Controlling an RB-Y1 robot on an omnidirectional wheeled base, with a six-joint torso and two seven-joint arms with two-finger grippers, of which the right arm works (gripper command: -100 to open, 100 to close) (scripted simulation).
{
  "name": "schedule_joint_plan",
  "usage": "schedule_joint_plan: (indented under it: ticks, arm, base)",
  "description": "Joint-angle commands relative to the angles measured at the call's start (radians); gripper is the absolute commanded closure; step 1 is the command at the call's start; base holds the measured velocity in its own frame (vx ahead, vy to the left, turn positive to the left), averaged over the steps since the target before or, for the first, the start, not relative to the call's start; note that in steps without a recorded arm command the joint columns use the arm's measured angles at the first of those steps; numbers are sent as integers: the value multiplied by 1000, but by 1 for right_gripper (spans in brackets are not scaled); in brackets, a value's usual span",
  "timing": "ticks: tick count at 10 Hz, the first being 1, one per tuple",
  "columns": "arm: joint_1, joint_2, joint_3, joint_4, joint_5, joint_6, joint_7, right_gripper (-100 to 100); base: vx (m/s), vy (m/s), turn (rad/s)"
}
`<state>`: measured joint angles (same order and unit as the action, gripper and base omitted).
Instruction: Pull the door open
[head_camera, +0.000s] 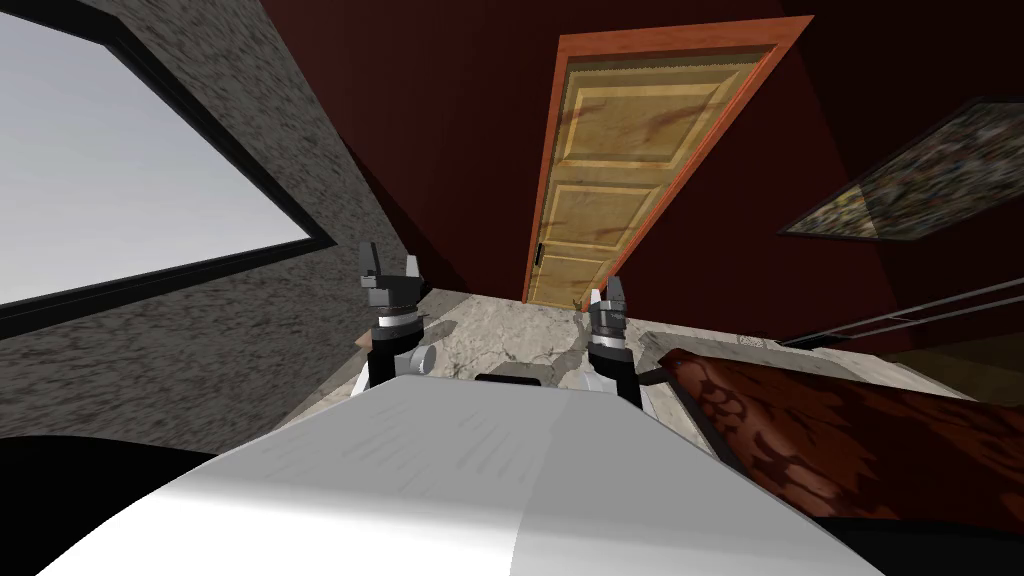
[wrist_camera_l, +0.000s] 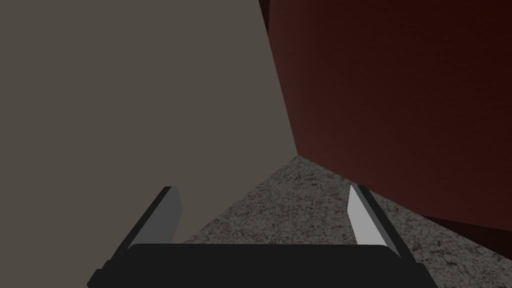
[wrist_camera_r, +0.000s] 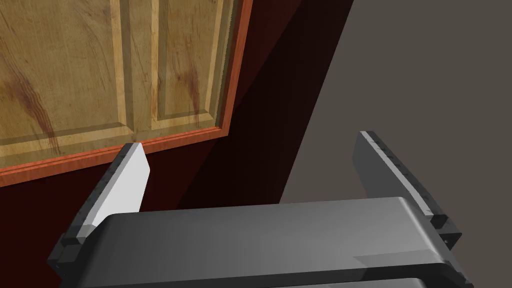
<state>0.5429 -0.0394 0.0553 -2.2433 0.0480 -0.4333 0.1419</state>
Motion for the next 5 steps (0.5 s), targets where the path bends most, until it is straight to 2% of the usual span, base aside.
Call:
schedule_joint_plan:
  ticks: [1,5]
  arm:
    - [-10,-6,-3,28,-13,-8,-27,-100]
    - [-37,-19,-11,101,-48,-27,-97,-100]
  base:
    - [58,17,49]
    - [120,-10,64]
